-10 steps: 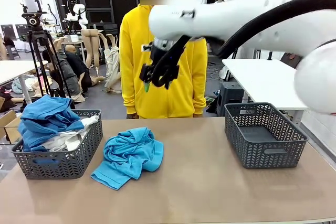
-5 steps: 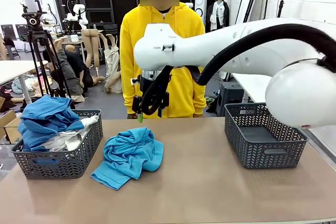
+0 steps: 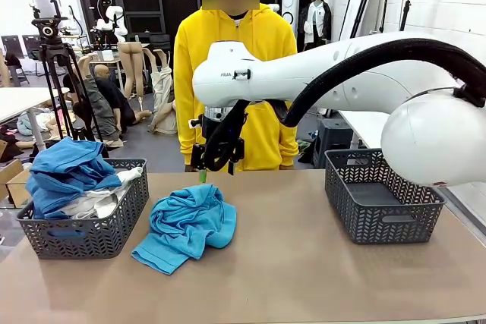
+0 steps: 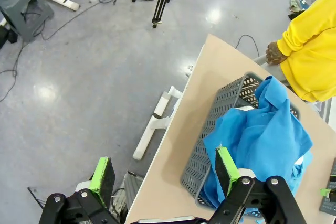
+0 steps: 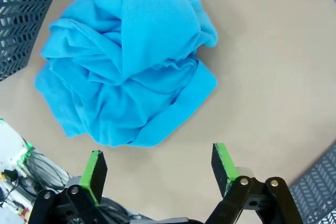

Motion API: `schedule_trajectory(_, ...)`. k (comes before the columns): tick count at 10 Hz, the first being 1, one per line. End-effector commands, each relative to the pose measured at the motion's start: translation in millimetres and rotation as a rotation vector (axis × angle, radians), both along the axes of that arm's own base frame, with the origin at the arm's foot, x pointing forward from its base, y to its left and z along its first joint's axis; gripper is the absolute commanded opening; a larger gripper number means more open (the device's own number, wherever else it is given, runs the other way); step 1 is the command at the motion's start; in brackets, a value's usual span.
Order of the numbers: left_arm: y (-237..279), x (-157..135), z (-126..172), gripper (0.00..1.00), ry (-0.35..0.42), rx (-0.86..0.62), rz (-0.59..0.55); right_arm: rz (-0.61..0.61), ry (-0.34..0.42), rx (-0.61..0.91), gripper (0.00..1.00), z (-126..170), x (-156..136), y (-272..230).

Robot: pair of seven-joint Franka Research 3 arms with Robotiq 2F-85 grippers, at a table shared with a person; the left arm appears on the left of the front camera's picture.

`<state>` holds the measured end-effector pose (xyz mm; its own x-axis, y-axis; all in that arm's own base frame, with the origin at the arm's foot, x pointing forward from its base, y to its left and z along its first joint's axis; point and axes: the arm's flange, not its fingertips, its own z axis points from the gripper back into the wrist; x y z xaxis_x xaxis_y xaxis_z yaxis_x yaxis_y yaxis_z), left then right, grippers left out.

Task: Sort the tops and bottoms.
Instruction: Lift clothes from the center of the table with your right hand.

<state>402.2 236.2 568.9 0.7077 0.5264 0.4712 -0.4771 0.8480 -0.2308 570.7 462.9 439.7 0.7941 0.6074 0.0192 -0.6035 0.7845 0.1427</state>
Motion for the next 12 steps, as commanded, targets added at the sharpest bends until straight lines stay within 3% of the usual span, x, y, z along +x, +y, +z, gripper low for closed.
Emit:
schedule_trajectory(1, 1, 0, 2, 1.0, -0.003, 0.0, 0.009, 0.001, 0.005, -0.003, 1.0, -4, 0, 0)
schedule_trajectory(3, 1, 0, 2, 1.0, -0.003, 0.0, 0.009, -0.073, -0.082, 0.031, 1.0, -47, 16, 19)
schedule_trajectory(7, 1, 0, 2, 1.0, -0.003, 0.0, 0.009, -0.15, -0.219, 0.017, 1.0, -97, 22, 48)
schedule_trajectory(12, 1, 0, 2, 1.0, -0.003, 0.0, 0.009, -0.151, -0.128, 0.001, 1.0, -129, 27, 61)
